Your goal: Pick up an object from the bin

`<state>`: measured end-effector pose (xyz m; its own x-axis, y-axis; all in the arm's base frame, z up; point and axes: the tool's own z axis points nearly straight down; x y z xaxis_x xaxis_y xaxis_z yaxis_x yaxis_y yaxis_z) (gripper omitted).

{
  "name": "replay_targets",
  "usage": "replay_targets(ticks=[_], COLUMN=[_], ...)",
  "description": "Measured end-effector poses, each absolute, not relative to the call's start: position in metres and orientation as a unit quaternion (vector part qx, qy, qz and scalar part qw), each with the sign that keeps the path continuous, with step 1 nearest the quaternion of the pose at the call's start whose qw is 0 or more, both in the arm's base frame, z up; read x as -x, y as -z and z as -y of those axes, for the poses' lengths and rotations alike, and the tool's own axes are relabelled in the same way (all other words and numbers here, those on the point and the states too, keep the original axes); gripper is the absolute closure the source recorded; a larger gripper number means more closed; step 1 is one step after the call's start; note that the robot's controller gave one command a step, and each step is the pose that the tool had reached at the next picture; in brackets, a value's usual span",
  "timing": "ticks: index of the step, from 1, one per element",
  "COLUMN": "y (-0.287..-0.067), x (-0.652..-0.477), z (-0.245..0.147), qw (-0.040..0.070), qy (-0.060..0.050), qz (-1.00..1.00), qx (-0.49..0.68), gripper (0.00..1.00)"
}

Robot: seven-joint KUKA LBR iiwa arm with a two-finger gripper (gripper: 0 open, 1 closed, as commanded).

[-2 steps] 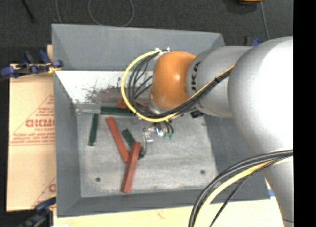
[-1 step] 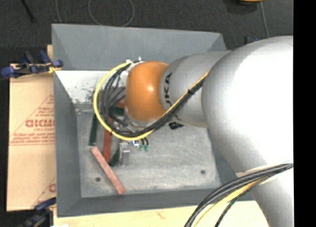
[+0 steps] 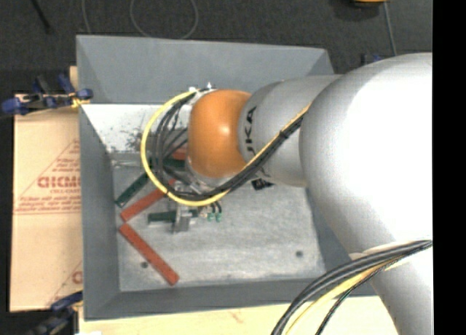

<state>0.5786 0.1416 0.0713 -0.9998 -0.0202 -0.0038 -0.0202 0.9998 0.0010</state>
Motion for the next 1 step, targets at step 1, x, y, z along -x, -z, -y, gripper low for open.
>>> replay_targets(ticks=[1], y=[-0.2206], x=[-0.5934], z=[-0.1397], qw=[0.006], qy=[-0.001], qz=[-1.0], qx=[0.007], gripper=[1.0])
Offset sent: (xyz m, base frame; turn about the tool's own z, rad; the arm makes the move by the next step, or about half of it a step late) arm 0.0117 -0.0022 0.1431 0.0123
